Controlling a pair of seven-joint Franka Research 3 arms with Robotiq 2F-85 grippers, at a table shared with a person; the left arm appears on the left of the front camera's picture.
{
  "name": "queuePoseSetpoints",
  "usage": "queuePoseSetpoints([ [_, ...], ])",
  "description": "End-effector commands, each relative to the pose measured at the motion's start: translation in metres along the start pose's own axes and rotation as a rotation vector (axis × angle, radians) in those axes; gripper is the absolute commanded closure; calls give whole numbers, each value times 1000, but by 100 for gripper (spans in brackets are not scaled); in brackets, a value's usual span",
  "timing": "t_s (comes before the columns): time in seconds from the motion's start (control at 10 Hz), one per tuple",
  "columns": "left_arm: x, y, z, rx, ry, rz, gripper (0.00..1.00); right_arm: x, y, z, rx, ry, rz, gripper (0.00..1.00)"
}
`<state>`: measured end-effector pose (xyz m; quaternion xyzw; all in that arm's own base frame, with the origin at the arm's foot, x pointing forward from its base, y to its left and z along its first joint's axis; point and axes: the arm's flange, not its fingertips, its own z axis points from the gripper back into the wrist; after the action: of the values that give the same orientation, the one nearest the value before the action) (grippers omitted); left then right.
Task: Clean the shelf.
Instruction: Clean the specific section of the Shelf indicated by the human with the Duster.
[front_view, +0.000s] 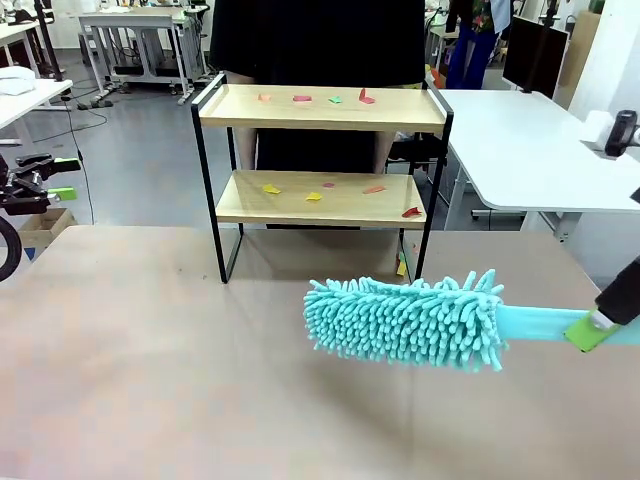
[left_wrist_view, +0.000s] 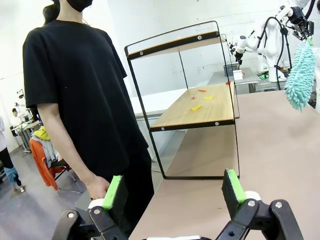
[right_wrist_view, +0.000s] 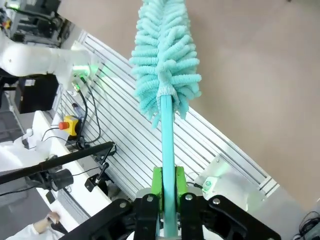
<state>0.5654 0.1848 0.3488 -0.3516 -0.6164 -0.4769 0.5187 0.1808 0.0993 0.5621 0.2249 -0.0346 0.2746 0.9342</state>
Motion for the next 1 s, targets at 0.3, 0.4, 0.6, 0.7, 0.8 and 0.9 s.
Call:
queuePoseSetpoints([
  [0.3, 4, -2, 0, 2, -1, -4, 0, 8, -5, -6, 27, 26, -12, 87],
  [0.4, 4, -2, 0, 2, -1, -4, 0, 8, -5, -6, 27, 26, -12, 87],
  [0.6, 4, -2, 0, 2, -1, -4, 0, 8, -5, -6, 27, 26, -12, 87],
  [0.7, 4, -2, 0, 2, -1, -4, 0, 8, -5, -6, 27, 26, -12, 87],
  [0.8, 4, -2, 0, 2, -1, -4, 0, 8, -5, -6, 27, 26, -12, 87],
  [0.9, 4, -2, 0, 2, -1, -4, 0, 8, -5, -6, 27, 26, -12, 87],
])
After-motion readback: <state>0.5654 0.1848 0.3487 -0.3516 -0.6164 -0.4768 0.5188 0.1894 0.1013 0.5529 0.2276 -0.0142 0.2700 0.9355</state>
